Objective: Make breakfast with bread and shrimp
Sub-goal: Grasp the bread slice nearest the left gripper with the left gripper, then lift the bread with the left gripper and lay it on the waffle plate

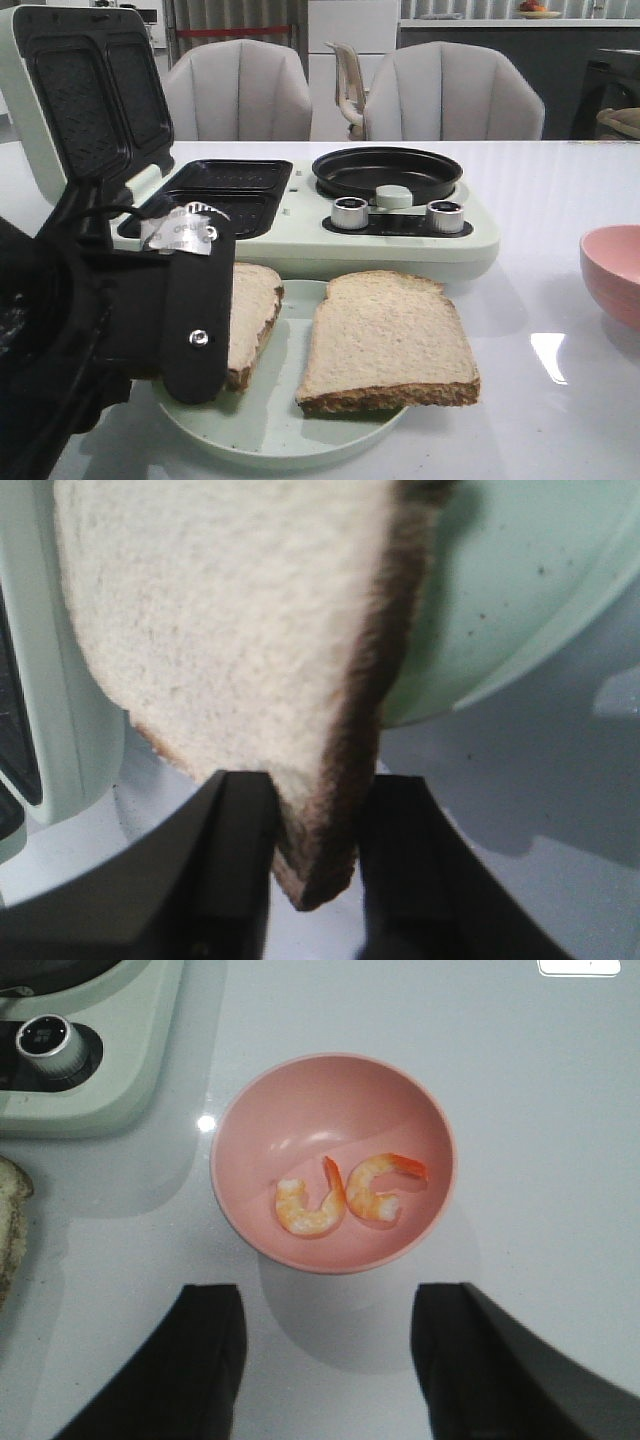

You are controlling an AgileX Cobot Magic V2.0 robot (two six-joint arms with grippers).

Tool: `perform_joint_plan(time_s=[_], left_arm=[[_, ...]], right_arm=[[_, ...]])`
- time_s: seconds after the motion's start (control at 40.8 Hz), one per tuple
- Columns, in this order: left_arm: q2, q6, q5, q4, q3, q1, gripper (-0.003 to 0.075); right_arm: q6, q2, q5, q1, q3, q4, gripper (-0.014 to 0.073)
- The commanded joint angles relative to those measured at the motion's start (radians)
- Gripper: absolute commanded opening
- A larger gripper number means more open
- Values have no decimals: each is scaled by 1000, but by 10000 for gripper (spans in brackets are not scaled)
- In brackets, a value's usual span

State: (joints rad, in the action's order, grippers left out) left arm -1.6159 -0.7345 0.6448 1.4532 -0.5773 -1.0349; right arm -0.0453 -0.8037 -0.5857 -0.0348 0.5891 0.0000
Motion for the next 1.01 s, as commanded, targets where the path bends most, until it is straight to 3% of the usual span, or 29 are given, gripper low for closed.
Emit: perform_joint_plan(time_s=[0.0,0.123,0.343,0.564,0.662,0.981], left_arm=[[28,-16,50,29,-24,1,171],[33,-16,64,29,-24,-3,97],[129,-10,174,21,-24,-48,101],[281,-1,214,109,-46,-65,101],[288,-1,203,164,-80,-15,101],[139,-1,-23,323,-282,258,101]], right_arm=[[8,1,68,-7,32,-6,486],[8,1,68,-7,32,-6,486],[8,1,68,-7,32,-6,486],[8,1,68,-7,32,-6,486],[8,1,68,-7,32,-6,486],[8,1,68,-7,32,-6,486]])
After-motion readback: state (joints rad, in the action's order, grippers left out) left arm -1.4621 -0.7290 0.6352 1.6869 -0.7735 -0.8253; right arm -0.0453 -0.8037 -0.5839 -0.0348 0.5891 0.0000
